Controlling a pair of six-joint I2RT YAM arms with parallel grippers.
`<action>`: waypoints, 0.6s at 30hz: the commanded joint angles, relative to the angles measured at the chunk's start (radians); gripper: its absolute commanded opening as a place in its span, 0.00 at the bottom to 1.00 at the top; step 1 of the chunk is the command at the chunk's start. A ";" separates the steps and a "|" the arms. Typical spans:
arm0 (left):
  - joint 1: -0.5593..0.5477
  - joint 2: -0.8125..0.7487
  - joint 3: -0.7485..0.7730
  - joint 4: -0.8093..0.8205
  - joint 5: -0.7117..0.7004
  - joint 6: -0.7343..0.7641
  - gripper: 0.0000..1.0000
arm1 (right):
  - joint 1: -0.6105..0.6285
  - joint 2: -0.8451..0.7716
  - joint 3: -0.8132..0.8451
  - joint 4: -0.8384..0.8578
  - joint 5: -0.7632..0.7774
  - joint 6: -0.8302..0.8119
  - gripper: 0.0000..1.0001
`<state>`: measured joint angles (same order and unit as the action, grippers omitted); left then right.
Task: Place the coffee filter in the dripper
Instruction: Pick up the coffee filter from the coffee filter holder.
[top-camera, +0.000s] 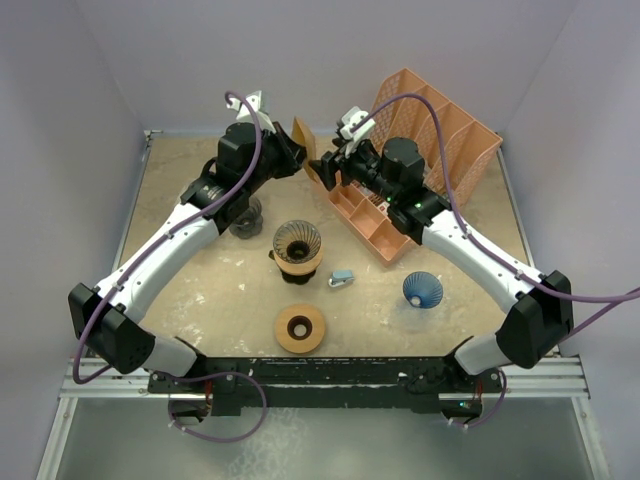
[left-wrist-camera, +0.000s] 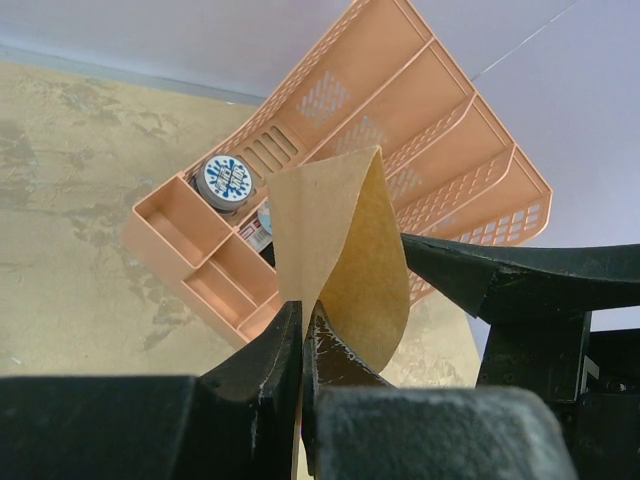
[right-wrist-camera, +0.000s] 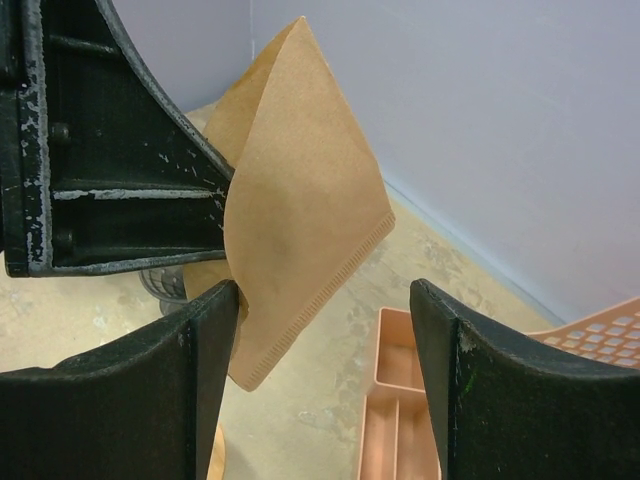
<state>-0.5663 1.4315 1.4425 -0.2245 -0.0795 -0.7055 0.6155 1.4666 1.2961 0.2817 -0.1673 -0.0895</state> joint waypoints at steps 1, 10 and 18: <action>-0.006 -0.018 0.019 0.054 -0.020 0.006 0.00 | 0.004 -0.032 0.045 0.031 0.040 -0.003 0.72; -0.017 0.007 0.047 0.028 -0.055 -0.006 0.00 | 0.005 -0.046 0.027 0.034 0.064 -0.010 0.73; -0.037 0.036 0.077 0.010 -0.102 -0.008 0.00 | 0.006 -0.033 0.020 0.035 -0.010 0.008 0.73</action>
<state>-0.5922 1.4590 1.4578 -0.2295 -0.1421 -0.7067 0.6155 1.4631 1.2957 0.2817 -0.1349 -0.0891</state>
